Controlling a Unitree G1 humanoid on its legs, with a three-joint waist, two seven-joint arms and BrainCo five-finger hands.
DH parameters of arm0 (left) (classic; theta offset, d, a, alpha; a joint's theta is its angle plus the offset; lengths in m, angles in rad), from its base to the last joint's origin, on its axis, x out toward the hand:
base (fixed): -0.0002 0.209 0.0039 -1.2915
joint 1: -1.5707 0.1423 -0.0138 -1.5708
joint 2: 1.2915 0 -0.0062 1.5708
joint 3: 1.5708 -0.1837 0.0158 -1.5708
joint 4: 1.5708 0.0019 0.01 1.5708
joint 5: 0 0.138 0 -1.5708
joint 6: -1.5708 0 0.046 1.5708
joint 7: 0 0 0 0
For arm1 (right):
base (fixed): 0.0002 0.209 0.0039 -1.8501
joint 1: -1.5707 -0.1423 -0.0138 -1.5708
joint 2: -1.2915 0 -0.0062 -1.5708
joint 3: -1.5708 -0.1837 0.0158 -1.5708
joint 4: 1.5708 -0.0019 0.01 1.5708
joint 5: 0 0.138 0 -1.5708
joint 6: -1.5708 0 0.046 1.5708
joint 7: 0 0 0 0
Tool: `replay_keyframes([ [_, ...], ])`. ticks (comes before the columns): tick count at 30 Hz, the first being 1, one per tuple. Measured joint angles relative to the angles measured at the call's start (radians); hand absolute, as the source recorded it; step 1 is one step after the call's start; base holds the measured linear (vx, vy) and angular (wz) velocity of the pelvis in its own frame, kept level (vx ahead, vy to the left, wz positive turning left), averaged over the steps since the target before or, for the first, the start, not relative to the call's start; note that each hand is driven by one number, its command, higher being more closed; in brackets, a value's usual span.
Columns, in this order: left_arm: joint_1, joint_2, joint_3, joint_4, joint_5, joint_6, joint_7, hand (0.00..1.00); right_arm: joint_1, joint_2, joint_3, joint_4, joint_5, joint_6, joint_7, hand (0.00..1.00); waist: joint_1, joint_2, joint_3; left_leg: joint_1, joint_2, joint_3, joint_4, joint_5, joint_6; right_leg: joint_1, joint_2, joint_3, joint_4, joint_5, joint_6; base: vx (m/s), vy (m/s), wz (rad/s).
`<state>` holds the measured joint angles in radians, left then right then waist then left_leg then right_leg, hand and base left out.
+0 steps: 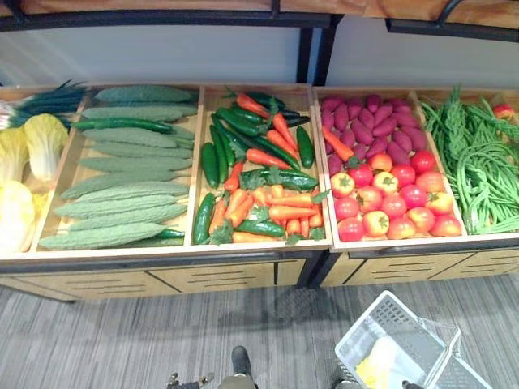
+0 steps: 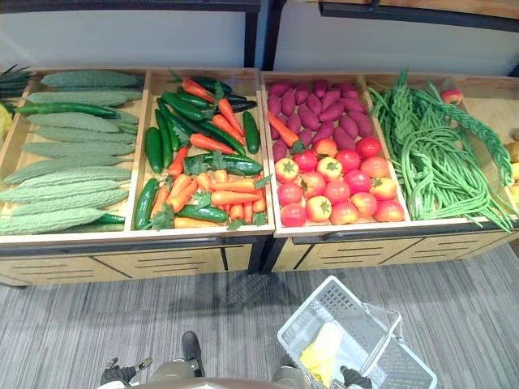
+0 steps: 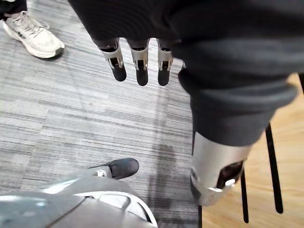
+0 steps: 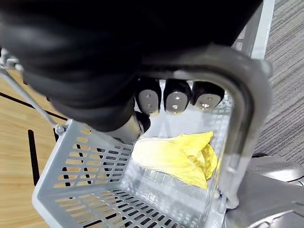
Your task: Pick vegetable in the basket
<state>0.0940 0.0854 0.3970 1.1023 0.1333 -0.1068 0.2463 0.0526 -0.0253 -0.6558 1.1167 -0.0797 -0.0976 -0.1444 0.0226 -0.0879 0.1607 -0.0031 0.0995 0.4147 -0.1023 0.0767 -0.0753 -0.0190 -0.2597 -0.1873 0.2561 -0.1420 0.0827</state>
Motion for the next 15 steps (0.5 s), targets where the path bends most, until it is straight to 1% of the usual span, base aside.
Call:
replay_keyframes([
  [2,0.0,0.004,0.001,-0.002,-0.001,0.0,0.013,0.0,-0.002,-0.001,0.021,0.0,0.0,0.0,0.0,1.0,-0.008,-0.007,0.011,0.031,0.001,0.005,0.004,-0.014,-0.004,-0.02,-0.001,0.027,0.072,0.02,-0.017,0.13,0.075,-0.17],
  [3,0.0,0.006,0.004,-0.01,-0.001,0.0,0.015,0.0,-0.005,0.0,0.038,0.0,0.0,-0.001,0.0,1.0,-0.01,-0.012,0.013,0.036,0.003,0.007,0.005,-0.018,-0.001,-0.04,-0.002,0.038,0.105,0.042,-0.013,0.13,0.049,-0.14],
  [5,-0.001,0.007,0.009,-0.014,-0.002,-0.001,0.015,0.0,-0.015,0.0,0.038,0.0,-0.001,-0.001,0.0,1.0,-0.008,-0.014,0.016,0.039,0.005,0.008,0.005,-0.015,0.004,-0.063,-0.002,0.052,0.132,0.061,-0.002,0.08,0.013,-0.16],
  [6,-0.001,0.004,0.02,-0.013,-0.002,-0.001,0.015,0.0,-0.02,0.0,0.039,0.0,-0.001,-0.002,0.001,1.0,-0.006,-0.012,0.018,0.039,0.01,0.008,0.005,-0.017,0.008,-0.082,0.0,0.065,0.156,0.077,-0.002,0.09,-0.043,-0.18],
  [7,-0.002,0.002,0.026,-0.013,-0.002,-0.001,0.016,0.0,-0.022,-0.001,0.046,-0.001,-0.001,-0.002,0.0,1.0,-0.004,-0.004,0.023,0.041,0.019,-0.006,0.005,-0.017,0.009,-0.099,0.004,0.079,0.171,0.079,0.003,0.12,-0.09,-0.18],
  [9,-0.01,0.0,0.042,-0.007,-0.004,-0.001,0.018,0.0,-0.022,-0.001,0.058,0.001,-0.004,-0.001,0.0,1.0,0.01,-0.009,0.021,0.039,0.022,-0.041,0.005,-0.017,0.008,-0.069,0.015,0.084,0.099,0.075,0.0,0.1,-0.114,-0.12],
  [10,-0.011,0.002,0.047,-0.006,-0.004,-0.001,0.019,0.0,-0.026,-0.003,0.073,0.001,-0.013,-0.001,0.0,1.0,0.011,-0.012,0.021,0.035,0.016,-0.05,0.005,-0.017,0.007,-0.042,0.019,0.077,0.052,0.075,0.011,0.05,-0.098,-0.03],
  [12,-0.012,-0.016,0.067,-0.005,-0.004,-0.002,0.019,0.0,-0.033,-0.009,0.075,-0.001,-0.034,-0.004,0.001,1.0,0.008,0.003,0.028,0.032,0.019,-0.056,0.005,-0.013,0.002,-0.019,0.022,0.057,0.011,0.068,0.022,0.03,-0.097,0.07],
  [13,-0.012,-0.025,0.083,-0.006,-0.004,-0.002,0.019,0.0,-0.033,-0.016,0.074,0.0,-0.038,-0.004,0.001,1.0,0.007,0.011,0.027,0.025,0.019,-0.067,0.005,-0.009,-0.003,-0.003,0.022,0.045,-0.017,0.058,0.037,0.01,-0.094,0.16],
  [15,-0.011,-0.03,0.103,-0.004,-0.004,-0.002,0.019,0.0,-0.032,-0.026,0.07,0.013,-0.039,-0.001,0.001,1.0,0.009,0.019,0.03,0.022,0.023,-0.072,0.005,-0.003,-0.013,0.023,0.027,0.026,-0.065,0.048,0.051,0.0,-0.132,0.09],
])
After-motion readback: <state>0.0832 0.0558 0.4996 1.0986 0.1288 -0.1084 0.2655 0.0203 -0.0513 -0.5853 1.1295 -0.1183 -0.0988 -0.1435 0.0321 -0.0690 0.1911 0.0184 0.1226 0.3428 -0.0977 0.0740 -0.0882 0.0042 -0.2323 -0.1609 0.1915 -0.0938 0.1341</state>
